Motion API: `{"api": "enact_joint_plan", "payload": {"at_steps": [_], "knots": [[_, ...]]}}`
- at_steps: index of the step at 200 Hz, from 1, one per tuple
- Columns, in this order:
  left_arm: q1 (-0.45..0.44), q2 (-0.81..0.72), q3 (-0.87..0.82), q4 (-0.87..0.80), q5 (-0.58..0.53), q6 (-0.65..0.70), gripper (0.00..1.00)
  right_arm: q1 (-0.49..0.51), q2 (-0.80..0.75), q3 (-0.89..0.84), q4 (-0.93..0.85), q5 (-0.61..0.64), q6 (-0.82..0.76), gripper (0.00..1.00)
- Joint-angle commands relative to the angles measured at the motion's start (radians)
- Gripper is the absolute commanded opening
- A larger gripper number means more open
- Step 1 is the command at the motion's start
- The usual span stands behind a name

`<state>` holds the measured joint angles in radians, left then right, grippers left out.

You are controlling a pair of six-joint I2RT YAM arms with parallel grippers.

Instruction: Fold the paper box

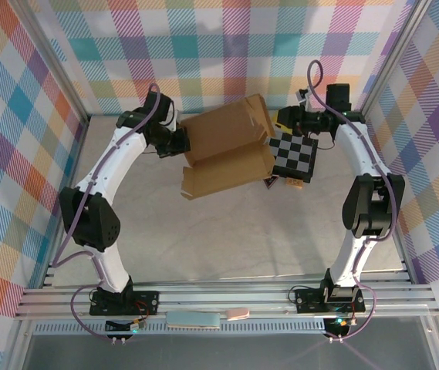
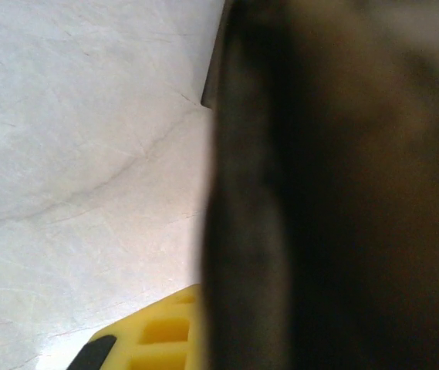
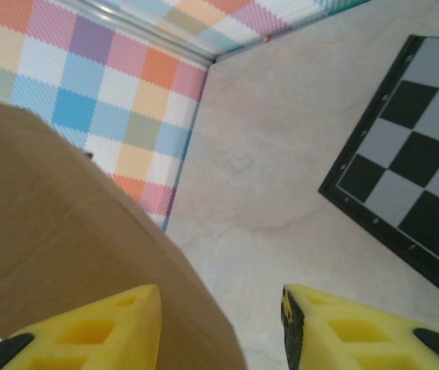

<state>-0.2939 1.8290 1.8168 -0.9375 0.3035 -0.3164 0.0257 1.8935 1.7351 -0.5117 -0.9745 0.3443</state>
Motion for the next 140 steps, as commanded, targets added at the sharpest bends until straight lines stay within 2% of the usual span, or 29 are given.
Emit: {"api": "enact_joint_plan", "payload": {"at_steps": [1,79,140], "knots": [[-0.007,0.012,0.038,-0.015,0.055,0.018,0.0,0.009,-0.05,0.008,0.034,-0.104,-0.051,0.45],[-0.014,0.039,0.062,-0.019,0.065,0.017,0.0,0.051,-0.038,0.05,-0.035,-0.052,-0.111,0.45],[-0.019,0.049,0.092,-0.04,0.057,0.033,0.0,0.106,-0.051,0.098,-0.131,0.166,-0.226,0.47]]}}
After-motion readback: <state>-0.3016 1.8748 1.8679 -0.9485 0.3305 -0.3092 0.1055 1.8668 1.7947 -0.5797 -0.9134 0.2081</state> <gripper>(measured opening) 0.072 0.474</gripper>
